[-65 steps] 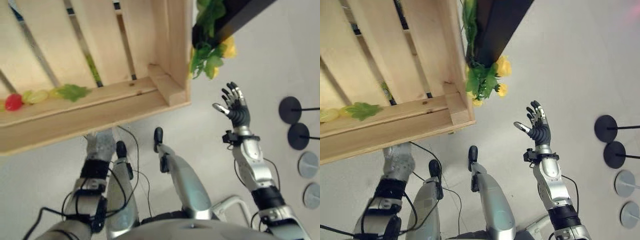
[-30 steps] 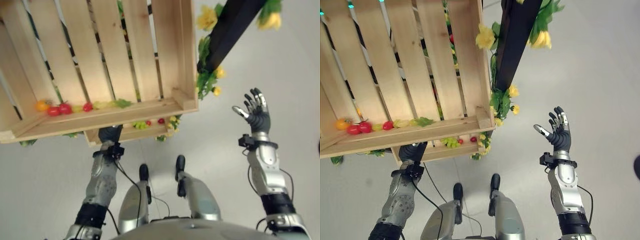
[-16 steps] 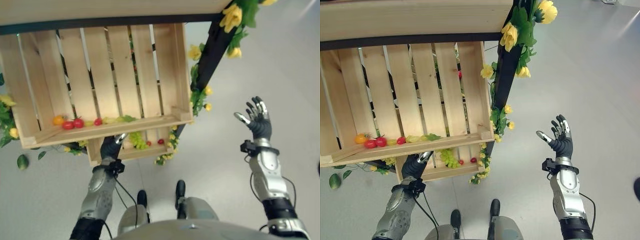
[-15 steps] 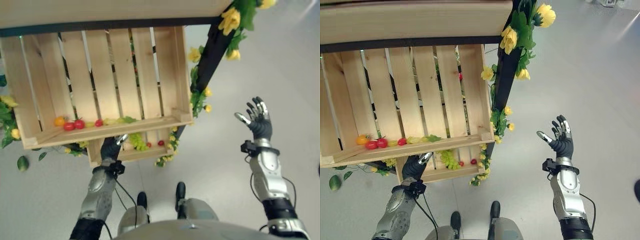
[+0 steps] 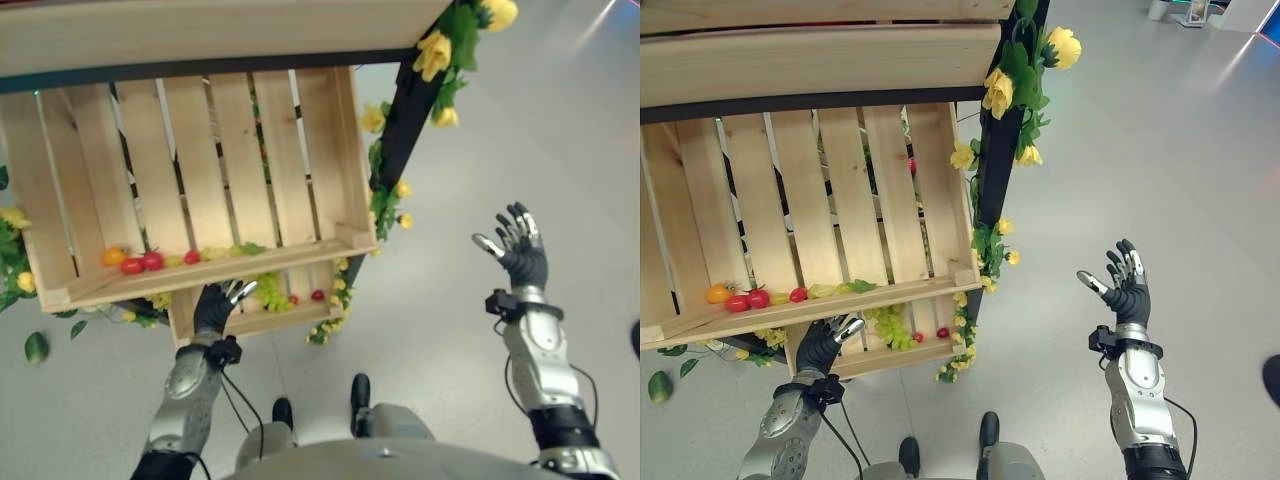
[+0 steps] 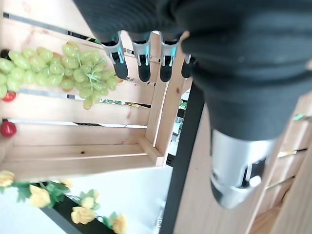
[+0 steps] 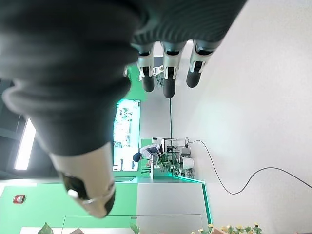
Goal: Pick up the fruits from the basket on one side to the basket on the other side
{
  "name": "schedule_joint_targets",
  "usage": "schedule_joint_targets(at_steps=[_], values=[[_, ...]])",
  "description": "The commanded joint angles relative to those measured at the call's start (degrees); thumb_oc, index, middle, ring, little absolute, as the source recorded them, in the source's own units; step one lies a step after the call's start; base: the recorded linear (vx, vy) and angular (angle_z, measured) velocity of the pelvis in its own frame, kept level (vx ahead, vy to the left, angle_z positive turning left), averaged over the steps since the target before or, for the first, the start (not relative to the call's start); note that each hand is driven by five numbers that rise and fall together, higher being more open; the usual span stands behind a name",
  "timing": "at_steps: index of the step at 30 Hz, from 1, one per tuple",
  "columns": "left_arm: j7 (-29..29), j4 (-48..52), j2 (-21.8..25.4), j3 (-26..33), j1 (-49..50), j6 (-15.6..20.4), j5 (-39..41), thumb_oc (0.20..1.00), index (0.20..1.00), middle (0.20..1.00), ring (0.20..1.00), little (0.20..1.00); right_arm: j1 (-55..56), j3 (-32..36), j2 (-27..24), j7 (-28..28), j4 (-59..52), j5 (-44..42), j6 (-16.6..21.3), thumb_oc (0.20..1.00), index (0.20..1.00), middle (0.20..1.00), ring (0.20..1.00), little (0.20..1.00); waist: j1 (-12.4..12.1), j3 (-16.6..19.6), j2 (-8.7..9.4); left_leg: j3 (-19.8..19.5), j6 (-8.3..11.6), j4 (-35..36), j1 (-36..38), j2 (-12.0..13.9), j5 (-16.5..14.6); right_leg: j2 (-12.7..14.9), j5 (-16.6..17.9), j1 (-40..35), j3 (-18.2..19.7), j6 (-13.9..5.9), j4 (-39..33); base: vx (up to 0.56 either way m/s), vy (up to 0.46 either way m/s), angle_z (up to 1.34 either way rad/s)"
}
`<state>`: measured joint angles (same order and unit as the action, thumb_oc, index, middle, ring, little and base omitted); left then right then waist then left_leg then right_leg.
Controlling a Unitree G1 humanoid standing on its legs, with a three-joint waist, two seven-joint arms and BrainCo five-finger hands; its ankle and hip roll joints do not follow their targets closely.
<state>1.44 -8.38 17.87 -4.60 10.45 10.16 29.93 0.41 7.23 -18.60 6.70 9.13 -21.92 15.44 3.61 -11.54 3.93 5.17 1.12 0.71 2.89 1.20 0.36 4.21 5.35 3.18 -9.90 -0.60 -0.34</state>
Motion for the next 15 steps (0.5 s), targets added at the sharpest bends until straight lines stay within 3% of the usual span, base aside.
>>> schedule_joint_targets(at_steps=[1,8,11,12,15], values=[[-1.5,7.4,3.0,2.8,-8.5,8.4,-5.7,1.000,1.000,1.000,1.000,1.000,-0.8,2.9,-0.2,-0.4,-1.1,0.9,3.3,1.000,1.000,1.000,1.000,1.000,0.4,3.7,-0.50,0.9,-0.05,-5.3,-0.8,0.1,-5.5,3.8,-6.6,-1.9,-0.1,-7.96,6.8,0.01,0.014,-0.06],[-0.3,8.5,4.6,2.7,-10.8,8.8,-7.1,1.000,1.000,1.000,1.000,1.000,-0.1,2.9,-0.4,-1.0,-3.0,0.1,3.2,1.000,1.000,1.000,1.000,1.000,1.6,1.7,-0.20,2.0,-1.12,-10.8,-2.4,-0.2,-8.3,4.4,-6.9,0.2,2.4,-8.41,12.0,-0.03,0.078,-0.09],[0.8,8.3,5.2,2.4,-12.9,9.5,-7.8,1.000,1.000,1.000,1.000,1.000,-0.4,2.2,-0.8,-1.5,-4.0,0.9,2.9,1.000,1.000,1.000,1.000,1.000,3.0,-0.5,0.27,3.7,-1.94,-10.9,-3.3,-1.1,-8.4,5.1,-2.6,3.6,6.0,-10.50,13.0,-0.21,0.161,-0.21],[1.6,8.1,5.5,2.7,-14.0,10.0,-8.2,1.000,1.000,1.000,1.000,1.000,-1.2,1.7,-0.9,-1.6,-4.3,1.1,2.8,1.000,1.000,1.000,1.000,1.000,3.7,-1.3,0.40,4.8,-2.09,-10.6,-4.8,-1.5,-7.8,5.7,0.5,5.5,8.0,-11.73,11.3,-0.25,0.145,-0.33],[2.7,8.2,5.9,3.4,-14.7,10.7,-8.5,1.000,1.000,1.000,1.000,1.000,-2.8,0.7,-1.1,-1.1,-3.9,1.7,2.9,1.000,1.000,1.000,1.000,1.000,3.5,-1.4,-0.22,5.8,-2.10,-10.5,-6.9,-0.7,-6.8,6.2,2.2,7.8,10.2,-12.73,10.2,-0.21,0.072,-0.54]])
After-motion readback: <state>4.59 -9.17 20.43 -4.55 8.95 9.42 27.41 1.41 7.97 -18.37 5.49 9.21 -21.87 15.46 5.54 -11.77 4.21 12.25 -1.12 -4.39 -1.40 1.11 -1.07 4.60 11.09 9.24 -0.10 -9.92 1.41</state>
